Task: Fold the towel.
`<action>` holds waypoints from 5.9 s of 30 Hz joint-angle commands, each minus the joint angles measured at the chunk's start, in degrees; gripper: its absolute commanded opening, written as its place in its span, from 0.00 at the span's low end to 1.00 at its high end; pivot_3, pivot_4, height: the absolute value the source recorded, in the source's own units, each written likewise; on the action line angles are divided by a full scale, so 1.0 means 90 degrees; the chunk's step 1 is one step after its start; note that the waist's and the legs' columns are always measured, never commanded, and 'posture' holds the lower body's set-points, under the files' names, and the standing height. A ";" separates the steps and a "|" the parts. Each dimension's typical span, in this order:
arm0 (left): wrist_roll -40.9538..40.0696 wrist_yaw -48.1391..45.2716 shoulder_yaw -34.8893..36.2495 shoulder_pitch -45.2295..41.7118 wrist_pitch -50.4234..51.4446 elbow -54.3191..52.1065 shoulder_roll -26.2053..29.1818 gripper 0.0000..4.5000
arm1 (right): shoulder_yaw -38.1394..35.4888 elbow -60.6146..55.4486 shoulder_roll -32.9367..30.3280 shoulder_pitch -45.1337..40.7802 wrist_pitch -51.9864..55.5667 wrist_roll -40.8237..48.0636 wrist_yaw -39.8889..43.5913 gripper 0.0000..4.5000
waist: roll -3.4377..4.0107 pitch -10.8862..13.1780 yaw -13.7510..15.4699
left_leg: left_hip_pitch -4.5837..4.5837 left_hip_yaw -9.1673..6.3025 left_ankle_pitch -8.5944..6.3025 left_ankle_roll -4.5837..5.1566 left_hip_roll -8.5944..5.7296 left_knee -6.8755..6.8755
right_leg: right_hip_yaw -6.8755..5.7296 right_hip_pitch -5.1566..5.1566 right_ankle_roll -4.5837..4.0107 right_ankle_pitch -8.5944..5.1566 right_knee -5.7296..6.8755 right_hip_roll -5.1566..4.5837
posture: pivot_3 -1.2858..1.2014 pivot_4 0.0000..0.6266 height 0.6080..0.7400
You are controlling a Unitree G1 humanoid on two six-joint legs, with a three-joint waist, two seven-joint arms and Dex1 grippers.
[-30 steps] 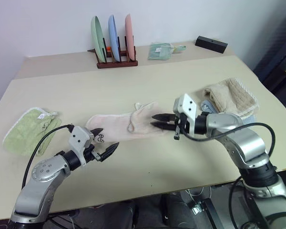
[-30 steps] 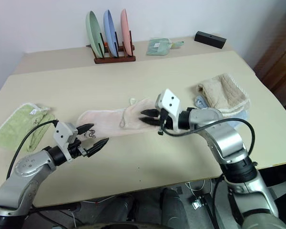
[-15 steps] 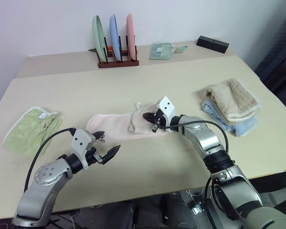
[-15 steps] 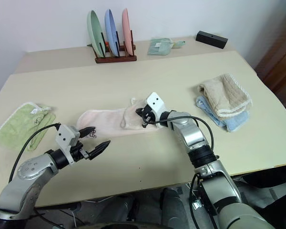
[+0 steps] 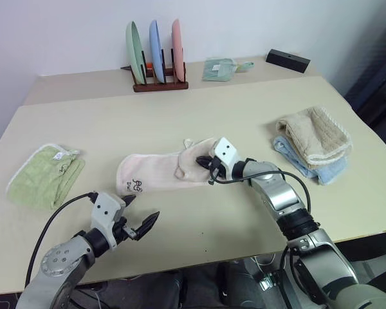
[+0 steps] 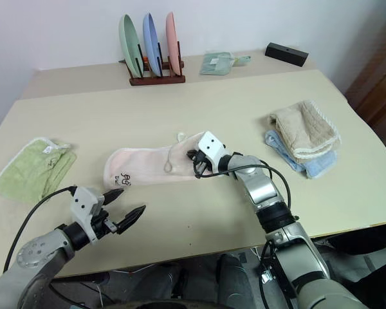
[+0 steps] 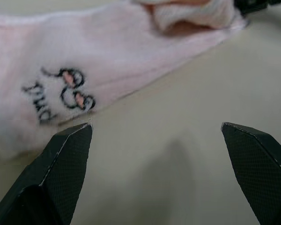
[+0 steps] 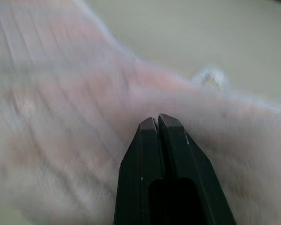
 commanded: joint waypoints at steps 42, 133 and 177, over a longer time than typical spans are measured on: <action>-0.5893 0.5952 0.2215 -0.2143 0.1659 0.1313 -0.2916 1.00 | 0.0553 -0.1530 -0.0788 -0.0267 -0.2284 -0.1350 0.0559 0.98 | -0.0013 -0.0009 0.0178 | 0.0049 0.0000 0.0002 -0.0014 0.0004 -0.0001 | 0.0004 0.0048 -0.0001 0.0000 0.0001 0.0007 | 0.52 0.24 1.00; -0.2625 0.1335 0.0767 -0.3560 0.1897 0.0869 0.0324 0.00 | -0.0771 -0.2778 0.0022 -0.0597 0.1721 0.1023 0.0251 0.00 | -0.0022 -0.0001 0.0003 | 0.0031 -0.0005 0.0000 -0.0017 0.0005 -0.0026 | 0.0018 0.0009 -0.0002 0.0000 -0.0004 0.0015 | 0.52 0.24 1.00; -0.4232 0.2742 0.1763 -0.3675 0.4265 0.2339 -0.0988 0.98 | 0.0179 -0.2967 -0.0992 -0.0039 0.0402 0.0117 0.0994 1.00 | -0.0025 -0.0004 0.0003 | 0.0016 -0.0014 -0.0001 -0.0016 0.0000 -0.0004 | 0.0006 0.0004 -0.0001 0.0001 0.0001 0.0009 | 0.52 0.24 1.00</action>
